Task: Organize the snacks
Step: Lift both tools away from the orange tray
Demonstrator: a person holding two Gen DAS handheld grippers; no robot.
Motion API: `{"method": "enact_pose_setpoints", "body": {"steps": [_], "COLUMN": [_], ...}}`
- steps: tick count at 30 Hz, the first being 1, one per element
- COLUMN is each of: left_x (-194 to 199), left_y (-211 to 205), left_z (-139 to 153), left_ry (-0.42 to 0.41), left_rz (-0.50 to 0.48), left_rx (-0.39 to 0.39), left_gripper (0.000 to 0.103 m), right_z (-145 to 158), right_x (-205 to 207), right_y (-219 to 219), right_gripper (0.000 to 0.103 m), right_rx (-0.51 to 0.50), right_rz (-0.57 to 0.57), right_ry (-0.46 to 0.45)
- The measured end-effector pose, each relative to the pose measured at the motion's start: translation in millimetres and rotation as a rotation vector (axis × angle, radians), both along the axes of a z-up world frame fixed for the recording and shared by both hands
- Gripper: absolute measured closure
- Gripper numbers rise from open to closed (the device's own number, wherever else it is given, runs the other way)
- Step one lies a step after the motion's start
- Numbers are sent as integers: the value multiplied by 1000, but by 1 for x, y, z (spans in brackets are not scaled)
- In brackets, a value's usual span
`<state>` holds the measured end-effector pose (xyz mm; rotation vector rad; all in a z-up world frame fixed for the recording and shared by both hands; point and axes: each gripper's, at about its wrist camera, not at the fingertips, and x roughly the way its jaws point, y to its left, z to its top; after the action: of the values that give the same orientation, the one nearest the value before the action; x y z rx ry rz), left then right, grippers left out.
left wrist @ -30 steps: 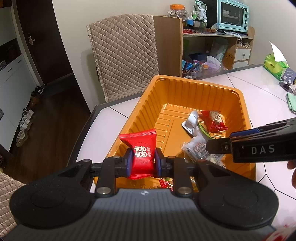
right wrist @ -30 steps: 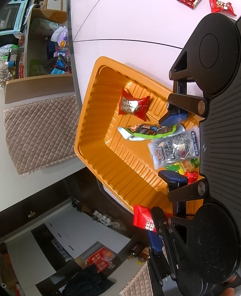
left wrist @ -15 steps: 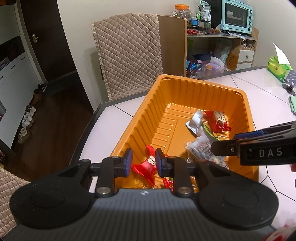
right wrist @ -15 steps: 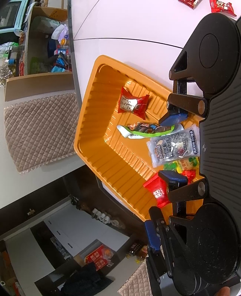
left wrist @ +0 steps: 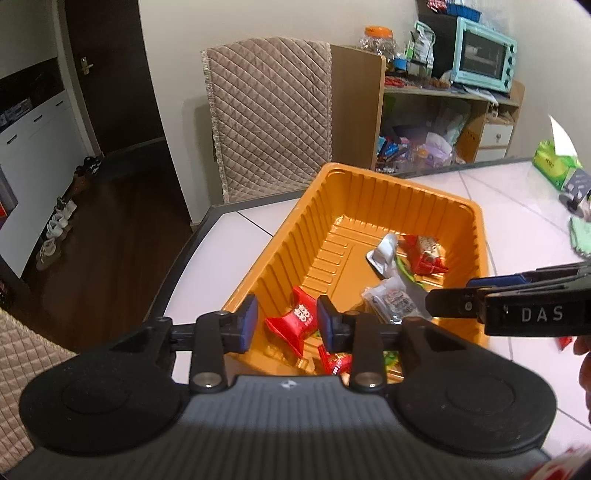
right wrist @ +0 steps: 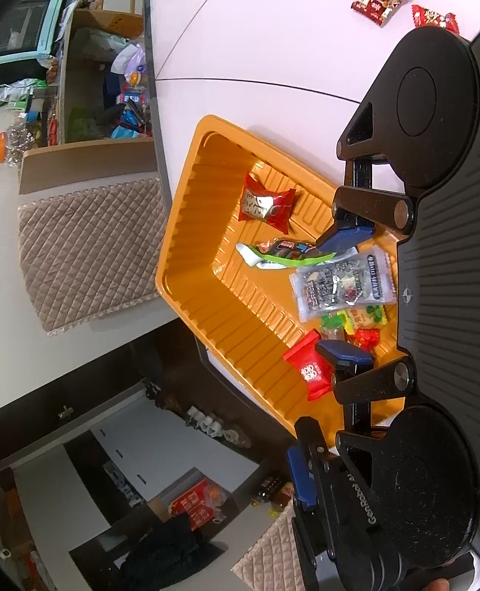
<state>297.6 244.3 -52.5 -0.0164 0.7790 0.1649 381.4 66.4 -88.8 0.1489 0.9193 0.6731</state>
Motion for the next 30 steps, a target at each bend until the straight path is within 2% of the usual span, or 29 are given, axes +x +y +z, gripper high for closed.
{"method": "enact_pose_setpoints", "body": {"steps": [3, 5, 7, 13, 15, 17, 20, 30], "left_x": [-13, -22, -32, -61, -71, -81, -96, -144], "left_y": [-2, -4, -7, -19, -24, -30, -41, -81], "left_z": [9, 15, 21, 40, 45, 49, 52, 57], "left_ry": [-7, -10, -11, -23, -25, -27, -19, 5], "left_rz": [17, 29, 43, 75, 82, 84, 82, 61], "left_rx": [-25, -41, -53, -83, -89, -91, -97, -126], "left_gripper": [66, 57, 54, 52, 50, 47, 44, 39], "right_z": [5, 9, 13, 26, 31, 37, 45, 59], "right_x": [-8, -15, -23, -49, -58, -68, -84, -136], "right_y": [-9, -16, -23, -45, -53, -62, -76, -126], "right_gripper": [50, 50, 50, 49, 43, 32, 28, 25], "right_rx": [21, 33, 43, 61, 67, 75, 93, 100], "right_rz": [4, 10, 14, 16, 10, -1, -14, -61], "right_ry": [1, 2, 2, -7, -14, -29, -38, -31]}}
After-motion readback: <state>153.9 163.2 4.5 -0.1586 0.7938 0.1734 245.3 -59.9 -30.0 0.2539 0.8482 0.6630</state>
